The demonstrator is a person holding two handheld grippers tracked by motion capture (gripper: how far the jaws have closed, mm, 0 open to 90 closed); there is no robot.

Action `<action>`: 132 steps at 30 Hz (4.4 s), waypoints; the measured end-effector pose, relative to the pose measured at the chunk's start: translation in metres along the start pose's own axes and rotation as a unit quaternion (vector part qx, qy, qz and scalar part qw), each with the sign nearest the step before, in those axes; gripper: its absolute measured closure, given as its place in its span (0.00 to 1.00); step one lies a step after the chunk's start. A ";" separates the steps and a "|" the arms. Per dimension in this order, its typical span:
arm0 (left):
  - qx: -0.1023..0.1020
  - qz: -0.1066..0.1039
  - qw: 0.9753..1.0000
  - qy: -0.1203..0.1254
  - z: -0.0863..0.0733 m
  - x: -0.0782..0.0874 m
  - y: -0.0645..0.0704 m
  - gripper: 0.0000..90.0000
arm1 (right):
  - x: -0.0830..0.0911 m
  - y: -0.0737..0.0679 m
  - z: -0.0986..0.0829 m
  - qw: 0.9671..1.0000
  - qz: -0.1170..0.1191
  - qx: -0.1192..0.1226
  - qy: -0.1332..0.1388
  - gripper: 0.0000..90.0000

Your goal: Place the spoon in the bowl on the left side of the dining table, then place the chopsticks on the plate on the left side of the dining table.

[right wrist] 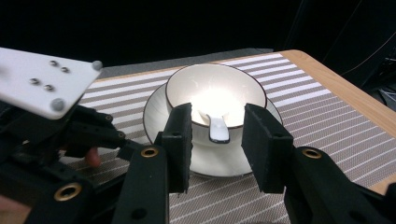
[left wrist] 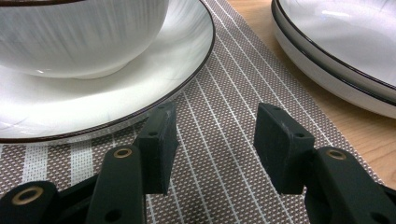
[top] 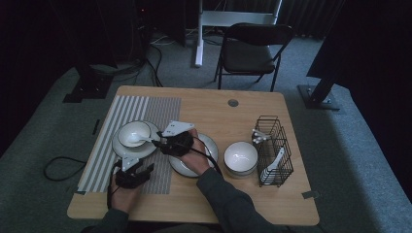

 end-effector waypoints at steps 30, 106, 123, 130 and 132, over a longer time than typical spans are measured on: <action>0.003 0.001 1.000 0.000 -0.001 0.001 0.000 0.55 | 0.058 0.009 -0.024 0.999 -0.027 -0.018 -0.010 0.63; -0.010 -0.001 1.000 0.005 0.006 0.006 0.006 0.56 | 0.145 0.016 -0.144 0.991 -0.097 -0.067 -0.057 0.62; -0.030 -0.022 0.999 0.025 0.032 0.006 0.019 0.56 | 0.150 0.002 -0.164 0.992 -0.085 -0.067 -0.060 0.61; -0.041 -0.040 0.998 0.033 0.051 0.003 0.025 0.56 | 0.150 0.000 -0.172 0.993 -0.076 -0.059 -0.070 0.61; -0.043 -0.046 0.997 0.038 0.058 0.002 0.028 0.56 | 0.149 0.000 -0.174 0.993 -0.075 -0.061 -0.072 0.61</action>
Point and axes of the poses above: each handheld gripper's, and its own axes: x roughly backward along the jaws, z roughly out of its top, y roughly to its right, the point moved 9 cm from there along -x, roughly forward along the jaws, and after that the axes turned 10 degrees about -x, right-handed, at the moved point
